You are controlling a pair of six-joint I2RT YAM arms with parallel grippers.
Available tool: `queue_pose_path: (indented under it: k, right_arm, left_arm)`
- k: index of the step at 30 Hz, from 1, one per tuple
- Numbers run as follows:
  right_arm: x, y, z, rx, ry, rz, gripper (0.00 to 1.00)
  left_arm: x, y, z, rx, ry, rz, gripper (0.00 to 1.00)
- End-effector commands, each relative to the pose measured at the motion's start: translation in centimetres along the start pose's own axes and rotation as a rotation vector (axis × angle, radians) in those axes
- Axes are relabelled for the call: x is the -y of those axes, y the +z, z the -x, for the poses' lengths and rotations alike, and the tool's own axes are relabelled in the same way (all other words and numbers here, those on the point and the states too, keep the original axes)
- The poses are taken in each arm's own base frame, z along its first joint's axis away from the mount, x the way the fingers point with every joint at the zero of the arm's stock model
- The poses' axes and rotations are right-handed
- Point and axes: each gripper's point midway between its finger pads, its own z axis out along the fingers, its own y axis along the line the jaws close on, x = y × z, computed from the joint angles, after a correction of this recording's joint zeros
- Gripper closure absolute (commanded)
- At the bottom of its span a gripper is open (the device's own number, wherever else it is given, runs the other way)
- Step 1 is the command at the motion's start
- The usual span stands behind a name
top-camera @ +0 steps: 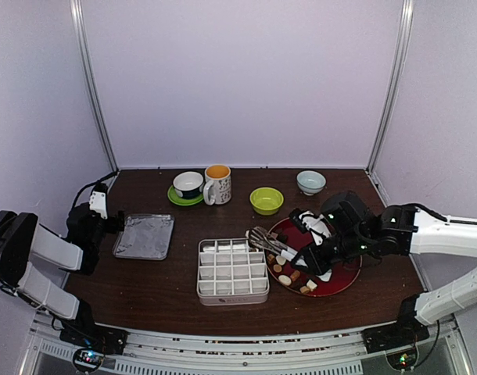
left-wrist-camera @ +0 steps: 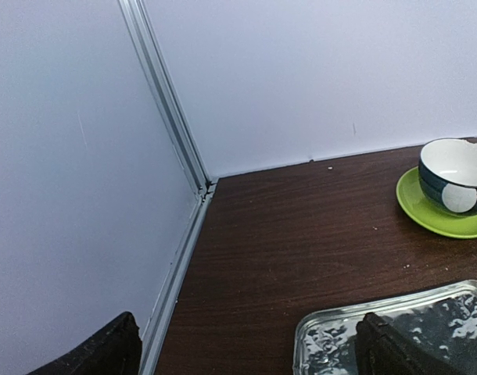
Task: Pack the chocolate
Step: Place the fake chocolate in the empty pocket of the box.
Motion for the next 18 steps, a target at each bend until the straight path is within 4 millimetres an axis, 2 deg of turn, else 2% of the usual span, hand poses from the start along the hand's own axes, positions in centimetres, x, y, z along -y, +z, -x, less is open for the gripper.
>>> queue_pose_path:
  k: [1,7,18]
  right_arm:
    - [-1.7,0.6,2.5,0.041,-0.047,0.043,0.77]
    - [-1.0,2.2,3.5,0.040,-0.049,-0.017,0.76]
    - [-1.0,3.6,3.5,0.013,-0.066,-0.023,0.69]
  left_arm:
    - [-0.8,0.3,2.0,0.070,-0.015,0.028,0.02]
    - [-0.8,0.3,2.0,0.072,-0.015,0.026,0.02]
    - [-0.8,0.3,2.0,0.071,-0.014,0.025,0.02]
